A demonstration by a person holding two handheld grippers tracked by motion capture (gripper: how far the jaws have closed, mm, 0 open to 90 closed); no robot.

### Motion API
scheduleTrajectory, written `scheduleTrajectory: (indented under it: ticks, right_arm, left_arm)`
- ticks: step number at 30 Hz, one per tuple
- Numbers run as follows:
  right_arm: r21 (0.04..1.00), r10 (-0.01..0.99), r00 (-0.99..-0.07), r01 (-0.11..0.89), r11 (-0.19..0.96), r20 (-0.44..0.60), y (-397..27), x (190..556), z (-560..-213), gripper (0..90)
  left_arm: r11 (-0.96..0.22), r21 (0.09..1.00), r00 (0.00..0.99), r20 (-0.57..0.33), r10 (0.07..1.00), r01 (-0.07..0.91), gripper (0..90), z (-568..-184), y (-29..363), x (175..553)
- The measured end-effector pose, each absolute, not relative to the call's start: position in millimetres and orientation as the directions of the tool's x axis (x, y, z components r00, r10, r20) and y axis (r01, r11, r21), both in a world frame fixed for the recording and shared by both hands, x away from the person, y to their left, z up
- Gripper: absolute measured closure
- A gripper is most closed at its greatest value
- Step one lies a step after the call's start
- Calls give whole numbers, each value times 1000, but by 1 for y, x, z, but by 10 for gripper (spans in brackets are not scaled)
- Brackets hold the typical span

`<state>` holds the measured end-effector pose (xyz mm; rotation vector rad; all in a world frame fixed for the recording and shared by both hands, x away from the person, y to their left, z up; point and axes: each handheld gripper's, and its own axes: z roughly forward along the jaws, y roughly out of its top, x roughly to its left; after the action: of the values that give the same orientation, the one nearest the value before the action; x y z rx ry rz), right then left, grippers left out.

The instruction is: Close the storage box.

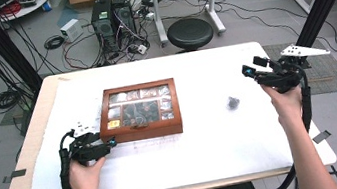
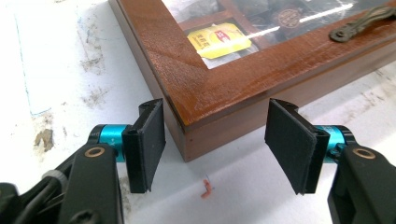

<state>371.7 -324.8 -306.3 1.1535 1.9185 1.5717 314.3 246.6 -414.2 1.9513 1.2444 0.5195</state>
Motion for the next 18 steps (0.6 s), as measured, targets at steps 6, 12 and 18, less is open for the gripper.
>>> scheduleTrajectory:
  ticks: [6, 12, 18]
  right_arm:
    - [940, 797, -574, 340, 22, 189, -331, 368, -307, 308]
    - [941, 802, -567, 339, 19, 188, -337, 366, -308, 300]
    - [941, 806, -563, 339, 21, 184, -338, 365, -309, 289]
  left_arm:
    - [-236, 825, 482, -51, 874, 514, 343, -390, 246, 309]
    - [-174, 905, 545, -73, 835, 389, 291, -355, 236, 316]
    - [-128, 939, 579, -86, 811, 318, 273, -334, 226, 326]
